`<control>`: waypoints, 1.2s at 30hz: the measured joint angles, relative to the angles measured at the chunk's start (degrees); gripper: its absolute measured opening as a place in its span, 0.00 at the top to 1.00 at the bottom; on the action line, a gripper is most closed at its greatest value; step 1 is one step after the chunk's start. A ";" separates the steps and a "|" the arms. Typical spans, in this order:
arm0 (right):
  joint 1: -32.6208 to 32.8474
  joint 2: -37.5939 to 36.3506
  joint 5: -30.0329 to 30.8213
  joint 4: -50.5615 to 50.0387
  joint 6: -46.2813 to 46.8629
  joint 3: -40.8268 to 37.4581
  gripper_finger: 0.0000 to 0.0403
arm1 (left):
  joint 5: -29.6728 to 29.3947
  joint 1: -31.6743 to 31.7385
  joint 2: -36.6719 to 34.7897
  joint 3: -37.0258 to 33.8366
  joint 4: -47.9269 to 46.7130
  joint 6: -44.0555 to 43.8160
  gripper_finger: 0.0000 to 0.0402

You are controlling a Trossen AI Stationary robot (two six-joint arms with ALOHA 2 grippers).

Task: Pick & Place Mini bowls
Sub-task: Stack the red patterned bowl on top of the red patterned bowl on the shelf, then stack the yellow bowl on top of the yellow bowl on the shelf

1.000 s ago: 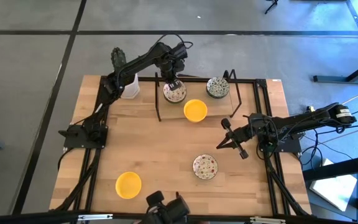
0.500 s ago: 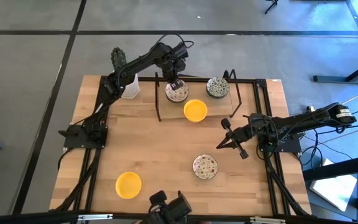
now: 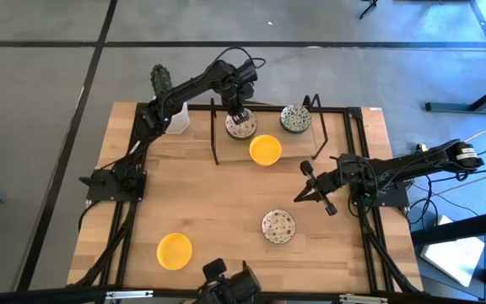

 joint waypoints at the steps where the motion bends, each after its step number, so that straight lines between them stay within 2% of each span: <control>1: 0.00 0.00 0.00 0.00 0.03 0.00 0.98 | -0.36 -0.04 0.00 0.00 -0.02 0.36 0.84; 10: 0.01 0.00 0.00 0.00 0.01 0.00 0.98 | -4.25 -0.81 -0.63 1.20 -0.58 2.76 0.64; 14: 0.02 0.00 0.00 -0.11 0.21 0.00 0.98 | -4.18 -1.10 -3.43 0.96 -1.40 4.65 0.57; 19: 0.07 0.00 0.00 -1.46 0.71 0.00 0.98 | -3.06 -2.81 -11.88 0.97 -9.12 4.96 0.54; 25: 0.07 -0.02 0.00 -1.38 1.23 0.00 0.98 | -2.66 -3.29 -28.66 -3.28 -8.95 6.67 0.59; 27: 0.09 0.20 0.00 -1.43 1.31 0.00 0.98 | -1.71 -2.87 -35.30 -7.02 -7.21 6.51 0.62; 29: 0.09 0.49 0.00 -1.53 1.47 0.00 0.98 | 1.18 -2.52 -42.55 -13.14 -1.33 6.02 0.66; 33: 0.09 1.95 0.02 -1.39 2.40 0.00 0.98 | 6.57 -2.00 -58.23 -32.19 12.68 8.22 0.77; 36: 0.09 3.45 0.02 -0.35 2.65 0.00 0.98 | 6.89 -0.72 -68.35 -47.33 20.48 9.46 0.87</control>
